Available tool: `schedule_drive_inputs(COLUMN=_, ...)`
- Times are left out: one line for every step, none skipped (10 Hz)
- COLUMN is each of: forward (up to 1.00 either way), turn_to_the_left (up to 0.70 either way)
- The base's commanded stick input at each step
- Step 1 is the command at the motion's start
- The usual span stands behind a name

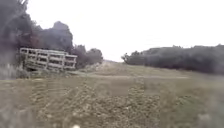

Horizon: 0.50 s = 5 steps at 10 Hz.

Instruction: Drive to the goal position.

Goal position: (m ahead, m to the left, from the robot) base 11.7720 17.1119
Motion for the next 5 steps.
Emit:
schedule_drive_inputs(forward=0.60, turn_to_the_left=-0.14)
schedule_drive_inputs(forward=0.60, turn_to_the_left=-0.14)
schedule_drive_inputs(forward=0.60, turn_to_the_left=-0.14)
schedule_drive_inputs(forward=0.60, turn_to_the_left=-0.14)
schedule_drive_inputs(forward=0.60, turn_to_the_left=-0.14)
